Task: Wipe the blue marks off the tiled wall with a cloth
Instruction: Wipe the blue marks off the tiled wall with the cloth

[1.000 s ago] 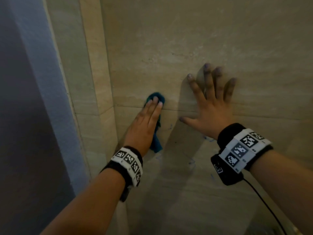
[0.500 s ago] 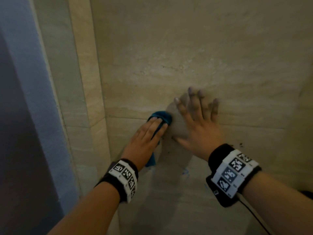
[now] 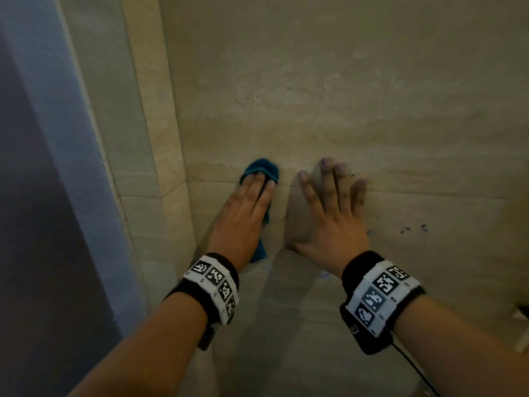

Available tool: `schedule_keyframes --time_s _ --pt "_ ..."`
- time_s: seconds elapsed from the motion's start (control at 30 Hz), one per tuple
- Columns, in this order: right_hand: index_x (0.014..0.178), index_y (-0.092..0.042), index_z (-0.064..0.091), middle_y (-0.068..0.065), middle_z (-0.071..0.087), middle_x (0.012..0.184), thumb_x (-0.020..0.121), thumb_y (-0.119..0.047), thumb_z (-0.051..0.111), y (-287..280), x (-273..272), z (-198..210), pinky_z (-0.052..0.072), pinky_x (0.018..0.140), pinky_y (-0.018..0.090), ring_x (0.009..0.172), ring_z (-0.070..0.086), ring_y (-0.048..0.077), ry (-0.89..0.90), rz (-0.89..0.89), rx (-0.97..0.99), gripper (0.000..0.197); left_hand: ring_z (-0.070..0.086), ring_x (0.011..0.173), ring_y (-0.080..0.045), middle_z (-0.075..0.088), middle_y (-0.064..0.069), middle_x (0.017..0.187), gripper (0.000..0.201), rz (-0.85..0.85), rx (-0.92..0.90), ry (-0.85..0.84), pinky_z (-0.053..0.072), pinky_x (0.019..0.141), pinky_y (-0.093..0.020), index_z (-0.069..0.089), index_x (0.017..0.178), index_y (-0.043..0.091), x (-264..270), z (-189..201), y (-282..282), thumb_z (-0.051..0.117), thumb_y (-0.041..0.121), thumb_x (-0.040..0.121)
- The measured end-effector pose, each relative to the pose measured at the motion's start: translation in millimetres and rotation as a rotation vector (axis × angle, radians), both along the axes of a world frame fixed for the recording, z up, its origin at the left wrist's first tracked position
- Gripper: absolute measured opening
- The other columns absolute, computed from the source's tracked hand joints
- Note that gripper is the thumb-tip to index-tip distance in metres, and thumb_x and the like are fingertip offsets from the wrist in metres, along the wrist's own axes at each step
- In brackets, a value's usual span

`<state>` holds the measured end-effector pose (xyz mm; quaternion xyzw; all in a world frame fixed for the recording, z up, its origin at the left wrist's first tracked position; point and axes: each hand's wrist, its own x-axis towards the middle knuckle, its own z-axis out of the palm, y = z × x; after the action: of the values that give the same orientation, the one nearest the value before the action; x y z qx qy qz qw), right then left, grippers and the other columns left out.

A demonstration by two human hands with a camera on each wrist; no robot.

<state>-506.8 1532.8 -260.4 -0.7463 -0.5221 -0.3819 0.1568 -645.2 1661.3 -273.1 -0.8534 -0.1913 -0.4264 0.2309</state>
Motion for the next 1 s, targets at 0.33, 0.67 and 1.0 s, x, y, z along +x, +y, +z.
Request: schedule_keyframes --time_s 0.33,0.67,1.0 --pt "0.152 -0.017 0.012 0.014 -0.001 0.156 0.059 -0.076 0.061 2.7 1.2 -2.2 -0.015 0.110 0.058 0.144 -0.010 0.032 -0.004 0.017 0.032 0.120 0.028 0.132 -0.030 0.025 -0.014 0.147 0.071 -0.015 0.068 0.141 0.034 0.108 -0.037 0.026 0.143 0.007 -14.0 -33.6 3.0 0.055 0.008 0.079" --pt "0.152 -0.016 0.014 0.014 0.001 0.156 0.059 -0.078 0.045 5.2 3.2 -3.3 -0.018 0.109 0.058 0.143 -0.008 0.035 -0.002 0.008 0.014 0.116 0.026 0.138 -0.030 0.030 -0.019 0.152 0.099 0.177 -0.122 0.021 0.021 0.109 -0.035 0.010 0.148 0.002 0.4 -14.9 -7.0 0.074 0.006 0.072" --pt "0.152 -0.019 0.003 0.008 -0.030 0.152 0.054 -0.075 0.064 9.1 8.9 -7.3 -0.019 0.108 0.059 0.140 -0.025 0.034 -0.060 0.004 0.044 0.128 0.027 0.133 -0.029 0.025 -0.013 0.146 0.062 0.003 0.117 0.205 0.006 0.116 -0.038 0.025 0.143 0.006 -6.4 -57.3 -0.5 0.038 0.009 0.083"
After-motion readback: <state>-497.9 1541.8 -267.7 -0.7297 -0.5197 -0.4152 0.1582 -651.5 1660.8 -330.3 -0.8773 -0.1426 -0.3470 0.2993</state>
